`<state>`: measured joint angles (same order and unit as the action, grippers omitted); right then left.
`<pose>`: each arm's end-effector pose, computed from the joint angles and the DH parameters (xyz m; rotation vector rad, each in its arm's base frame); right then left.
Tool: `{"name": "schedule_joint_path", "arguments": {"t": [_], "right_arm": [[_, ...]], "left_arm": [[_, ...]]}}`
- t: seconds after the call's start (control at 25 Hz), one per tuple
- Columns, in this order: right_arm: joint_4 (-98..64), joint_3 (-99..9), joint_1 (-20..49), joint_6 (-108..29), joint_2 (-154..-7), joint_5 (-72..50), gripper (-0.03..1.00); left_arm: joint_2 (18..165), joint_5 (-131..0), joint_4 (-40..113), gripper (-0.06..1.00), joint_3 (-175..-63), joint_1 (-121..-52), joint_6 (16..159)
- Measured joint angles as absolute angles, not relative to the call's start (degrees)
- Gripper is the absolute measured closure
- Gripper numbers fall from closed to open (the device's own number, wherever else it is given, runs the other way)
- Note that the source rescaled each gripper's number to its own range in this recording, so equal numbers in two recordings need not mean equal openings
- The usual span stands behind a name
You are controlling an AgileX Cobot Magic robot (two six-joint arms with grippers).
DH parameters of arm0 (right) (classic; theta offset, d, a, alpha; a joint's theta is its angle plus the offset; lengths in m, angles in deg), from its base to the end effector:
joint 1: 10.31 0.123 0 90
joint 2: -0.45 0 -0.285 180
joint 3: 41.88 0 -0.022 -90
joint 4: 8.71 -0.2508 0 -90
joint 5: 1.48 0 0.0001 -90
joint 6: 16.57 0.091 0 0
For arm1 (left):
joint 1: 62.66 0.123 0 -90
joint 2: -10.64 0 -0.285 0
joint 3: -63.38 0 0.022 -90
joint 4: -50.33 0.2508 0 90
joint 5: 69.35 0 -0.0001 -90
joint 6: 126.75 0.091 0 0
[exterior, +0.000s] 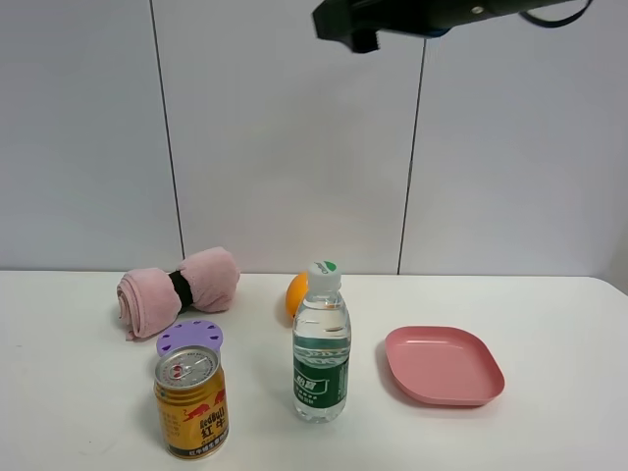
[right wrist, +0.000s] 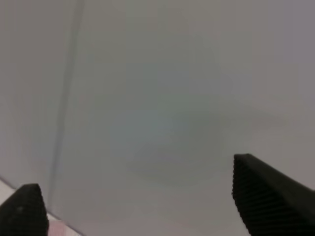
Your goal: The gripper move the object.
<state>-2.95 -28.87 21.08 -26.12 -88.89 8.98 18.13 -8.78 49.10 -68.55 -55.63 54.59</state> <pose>0.2871 0.1771 0.3726 -0.6497 1.4726 0.2334 -0.0063 -0.0025 0.2800 -0.0995 2.0249 0.0667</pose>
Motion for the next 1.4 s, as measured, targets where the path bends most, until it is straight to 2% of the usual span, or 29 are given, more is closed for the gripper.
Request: {"name": "schedule_joint_path", "arguments": {"t": [0.6,0.8,1.2,1.4], "right_arm": [[-2.95,-28.87,-7.36,-27.59,-71.23,-26.95,0.67],[-2.97,-28.87,-14.61,-27.59,-64.54,-37.84,0.67],[-3.69,-28.82,-16.58,-21.05,-54.32,-59.09,0.67],[-3.79,-23.77,-16.58,-20.05,-45.93,-62.94,0.67]], "left_arm": [[18.13,-8.78,49.1,-0.06,-68.55,-55.63,54.59],[18.13,-8.78,49.1,-0.06,-68.55,-55.63,54.59],[18.13,-8.78,49.1,-0.06,-68.55,-55.63,54.59],[18.13,-8.78,49.1,-0.06,-68.55,-55.63,54.59]]}}
